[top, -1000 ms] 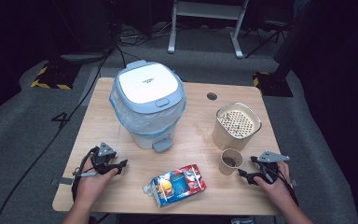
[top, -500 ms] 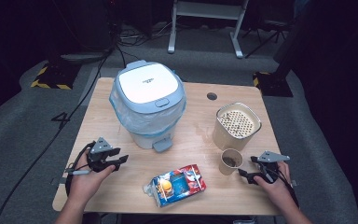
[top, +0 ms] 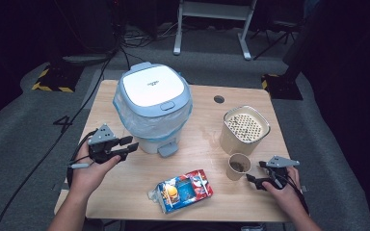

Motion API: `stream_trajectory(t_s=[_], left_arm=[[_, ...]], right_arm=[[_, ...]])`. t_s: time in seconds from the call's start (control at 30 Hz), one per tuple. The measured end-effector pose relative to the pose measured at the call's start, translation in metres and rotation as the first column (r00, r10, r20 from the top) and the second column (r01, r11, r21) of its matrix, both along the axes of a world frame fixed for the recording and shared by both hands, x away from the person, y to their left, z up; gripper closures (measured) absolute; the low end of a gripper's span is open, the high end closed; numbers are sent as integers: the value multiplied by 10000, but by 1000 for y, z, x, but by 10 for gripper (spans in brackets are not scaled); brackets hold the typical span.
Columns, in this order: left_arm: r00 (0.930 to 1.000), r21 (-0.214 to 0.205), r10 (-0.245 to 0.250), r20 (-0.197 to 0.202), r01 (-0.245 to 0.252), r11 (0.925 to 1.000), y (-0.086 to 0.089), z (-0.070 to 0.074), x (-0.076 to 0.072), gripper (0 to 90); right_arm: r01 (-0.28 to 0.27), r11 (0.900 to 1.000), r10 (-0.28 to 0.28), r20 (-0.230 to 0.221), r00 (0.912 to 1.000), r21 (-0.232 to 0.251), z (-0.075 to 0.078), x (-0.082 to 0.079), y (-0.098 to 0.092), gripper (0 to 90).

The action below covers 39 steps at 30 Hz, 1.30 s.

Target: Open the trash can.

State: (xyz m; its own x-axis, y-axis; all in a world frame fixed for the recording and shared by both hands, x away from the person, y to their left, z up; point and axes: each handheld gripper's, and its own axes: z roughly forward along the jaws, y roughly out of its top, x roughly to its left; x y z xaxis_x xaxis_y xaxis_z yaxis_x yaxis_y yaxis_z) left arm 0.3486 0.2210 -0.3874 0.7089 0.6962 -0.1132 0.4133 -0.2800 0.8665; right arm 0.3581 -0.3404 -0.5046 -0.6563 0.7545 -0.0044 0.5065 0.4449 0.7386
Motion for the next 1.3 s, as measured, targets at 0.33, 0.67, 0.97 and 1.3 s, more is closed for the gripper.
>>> stream_trajectory(t_s=[0.33, 0.67, 0.97, 1.3], left_arm=[[9964, -291, -576, 618, 595, 9978, -11, 45, 6, 771], [9854, -33, -1118, 1284, 1131, 9936, -29, 84, 14, 900], [9778, 51, -1542, 1421, 1550, 9879, -44, 105, 28, 900], [9809, 422, -1602, 1104, 1565, 9868, -70, 113, 50, 900]], right_arm=[[1, 10000, -1, 0, 10000, 1, 0, 0, 0, 165], [3, 10000, -3, -2, 10000, 1, 0, 0, 0, 166], [0, 10000, 0, 0, 10000, -1, 0, 0, 0, 166], [0, 10000, 0, -1, 10000, 0, 0, 0, 0, 166]])
